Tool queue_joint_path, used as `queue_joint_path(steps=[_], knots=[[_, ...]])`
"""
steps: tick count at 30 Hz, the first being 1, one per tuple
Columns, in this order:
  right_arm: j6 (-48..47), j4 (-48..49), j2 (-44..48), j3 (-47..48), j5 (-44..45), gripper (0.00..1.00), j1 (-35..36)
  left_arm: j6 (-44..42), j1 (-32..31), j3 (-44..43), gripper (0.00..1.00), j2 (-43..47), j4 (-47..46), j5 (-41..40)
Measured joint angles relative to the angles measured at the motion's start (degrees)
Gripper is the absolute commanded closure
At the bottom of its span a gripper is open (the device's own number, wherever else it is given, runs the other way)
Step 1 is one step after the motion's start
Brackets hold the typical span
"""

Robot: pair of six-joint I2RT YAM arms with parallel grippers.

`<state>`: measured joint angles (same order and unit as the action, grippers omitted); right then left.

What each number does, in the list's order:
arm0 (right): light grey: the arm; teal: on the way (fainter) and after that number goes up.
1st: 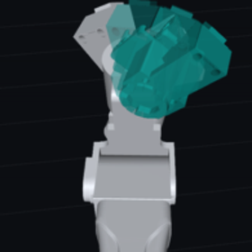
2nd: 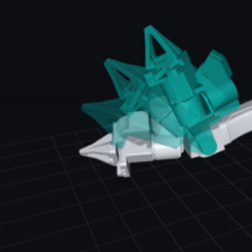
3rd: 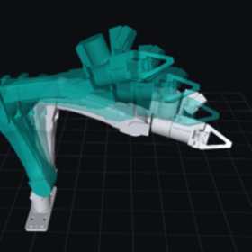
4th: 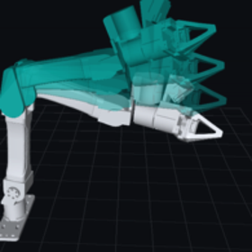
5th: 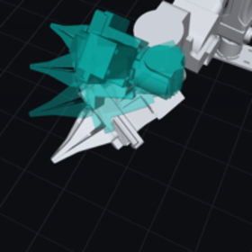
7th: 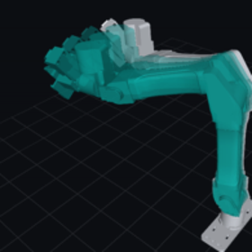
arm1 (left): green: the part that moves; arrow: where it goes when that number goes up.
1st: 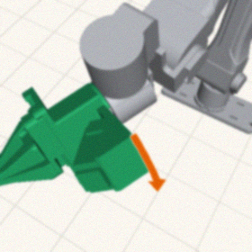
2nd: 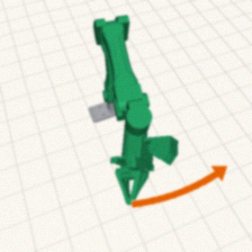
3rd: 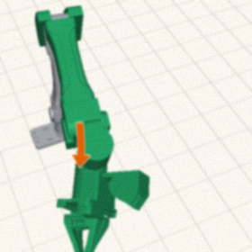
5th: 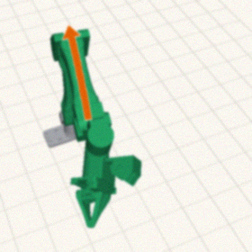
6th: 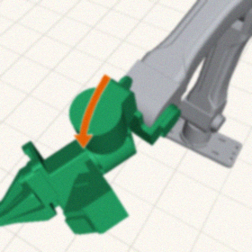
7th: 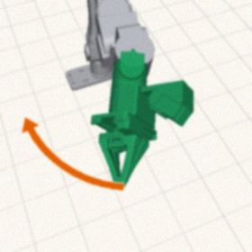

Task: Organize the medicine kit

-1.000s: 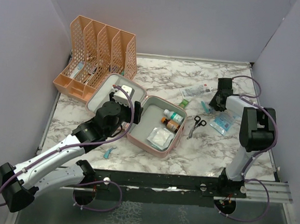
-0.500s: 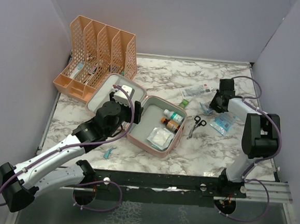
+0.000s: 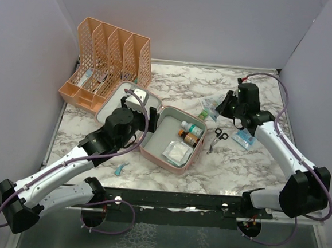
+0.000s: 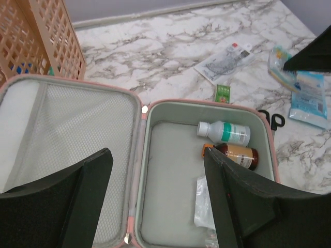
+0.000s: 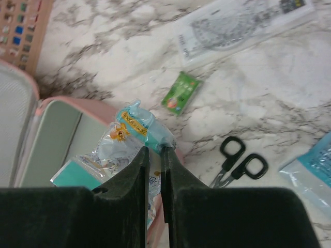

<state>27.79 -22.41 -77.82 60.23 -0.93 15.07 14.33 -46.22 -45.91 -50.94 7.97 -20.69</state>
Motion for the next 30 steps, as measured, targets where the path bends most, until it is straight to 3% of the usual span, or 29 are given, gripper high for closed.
queue_joint_path(steps=[8,18,30], knots=[[4.0,-4.5,4.8,-1.1,0.2,0.96,14.1,-3.0,0.0,-3.4,0.25,0.7,-2.1,-3.0],[12.0,-11.6,-0.3,-0.7,7.4,0.98,33.6,-3.5,0.0,-0.4,0.25,2.9,-3.9,-7.1],[18.6,-16.7,-8.9,1.6,13.3,0.99,39.9,-3.1,0.0,0.7,0.25,6.0,-4.0,-9.7]])
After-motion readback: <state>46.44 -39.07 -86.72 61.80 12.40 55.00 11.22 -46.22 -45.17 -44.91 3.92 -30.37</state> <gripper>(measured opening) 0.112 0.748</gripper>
